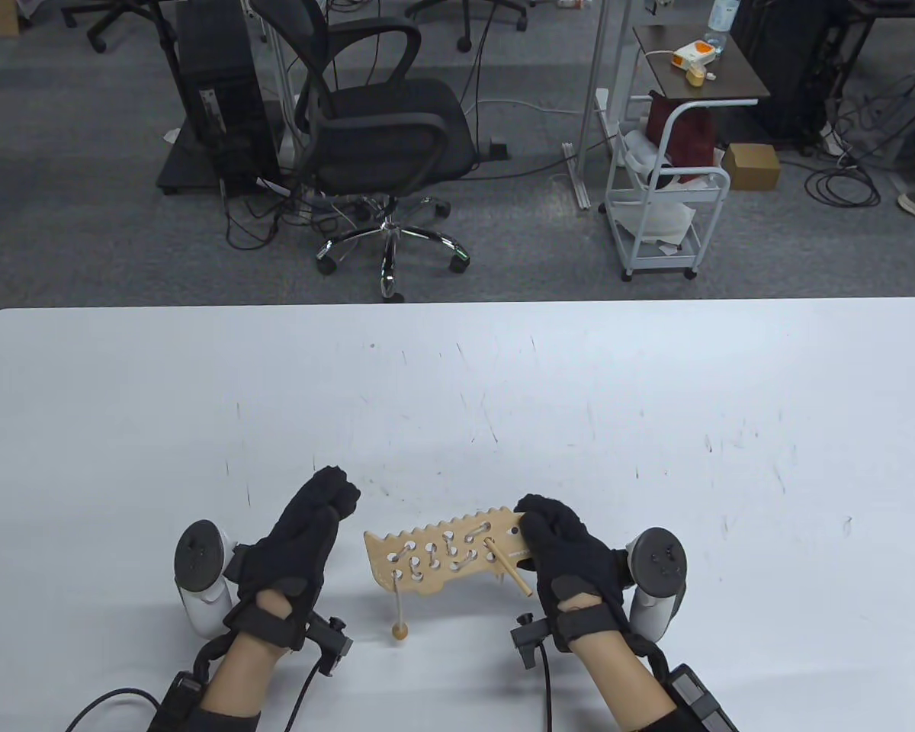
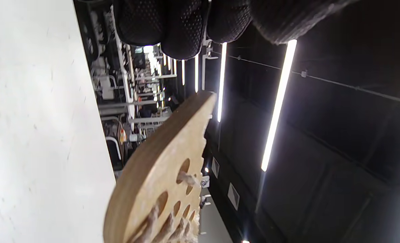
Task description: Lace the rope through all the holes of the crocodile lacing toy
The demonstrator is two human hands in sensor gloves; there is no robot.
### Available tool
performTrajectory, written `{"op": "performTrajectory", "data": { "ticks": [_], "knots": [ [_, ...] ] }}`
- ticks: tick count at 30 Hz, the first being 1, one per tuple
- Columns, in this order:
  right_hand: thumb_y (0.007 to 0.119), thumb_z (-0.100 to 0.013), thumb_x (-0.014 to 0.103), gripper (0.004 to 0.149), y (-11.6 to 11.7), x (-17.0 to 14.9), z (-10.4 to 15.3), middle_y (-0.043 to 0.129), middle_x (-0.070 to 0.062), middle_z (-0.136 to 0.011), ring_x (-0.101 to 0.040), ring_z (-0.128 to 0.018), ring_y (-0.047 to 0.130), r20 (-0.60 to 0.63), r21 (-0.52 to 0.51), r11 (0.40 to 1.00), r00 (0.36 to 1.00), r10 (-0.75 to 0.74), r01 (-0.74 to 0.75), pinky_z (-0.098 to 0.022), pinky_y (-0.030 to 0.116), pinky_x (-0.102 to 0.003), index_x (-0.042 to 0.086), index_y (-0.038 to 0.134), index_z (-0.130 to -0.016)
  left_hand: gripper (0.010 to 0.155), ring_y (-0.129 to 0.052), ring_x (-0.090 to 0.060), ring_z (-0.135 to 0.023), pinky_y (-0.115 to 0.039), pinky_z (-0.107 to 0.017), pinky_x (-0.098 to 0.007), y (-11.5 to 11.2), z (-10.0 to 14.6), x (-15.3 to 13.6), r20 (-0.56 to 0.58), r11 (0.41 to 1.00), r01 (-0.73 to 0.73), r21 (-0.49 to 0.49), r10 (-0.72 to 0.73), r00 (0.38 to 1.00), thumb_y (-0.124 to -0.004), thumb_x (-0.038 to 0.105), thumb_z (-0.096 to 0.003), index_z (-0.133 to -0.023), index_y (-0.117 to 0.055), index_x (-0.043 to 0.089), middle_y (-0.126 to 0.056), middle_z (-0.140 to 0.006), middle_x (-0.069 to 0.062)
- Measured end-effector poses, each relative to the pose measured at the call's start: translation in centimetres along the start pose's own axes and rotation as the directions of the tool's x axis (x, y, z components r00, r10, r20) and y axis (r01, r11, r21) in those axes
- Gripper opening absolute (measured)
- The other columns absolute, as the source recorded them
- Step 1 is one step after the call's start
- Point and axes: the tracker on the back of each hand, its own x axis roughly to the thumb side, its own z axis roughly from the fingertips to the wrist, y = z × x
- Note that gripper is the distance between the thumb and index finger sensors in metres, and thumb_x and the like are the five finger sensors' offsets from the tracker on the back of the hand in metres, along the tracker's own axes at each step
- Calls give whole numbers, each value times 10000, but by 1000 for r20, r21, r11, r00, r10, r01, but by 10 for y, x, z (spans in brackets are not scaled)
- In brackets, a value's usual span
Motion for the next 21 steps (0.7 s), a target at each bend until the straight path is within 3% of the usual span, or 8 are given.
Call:
{"op": "performTrajectory", "data": {
  "ticks": [14, 21],
  "knots": [
    [779, -479, 345, 494, 2, -1, 0, 1027, -79, -659, -248, -436, 1095, -17, -16, 998, 998, 60, -60, -363, 850, -419, 32, 741, -860, 617, -538, -382, -1019, -366, -771, -607, -23, 7, 20, 111, 961, 276, -32, -271, 956, -756, 509, -468, -1056, -658, 349, -624, -1097, -79],
    [774, -482, 331, 499, 10, 1, 3, 1024, -98, -671, -261, -449, 1092, -4, 18, 995, 995, 102, -102, -364, 850, -424, 24, 735, -874, 620, -524, -383, -1023, -349, -772, -610, -41, 11, 26, 173, 879, 473, -67, -456, 873, -773, 511, -459, -1050, -670, 352, -617, -1100, -80]
  ]
}}
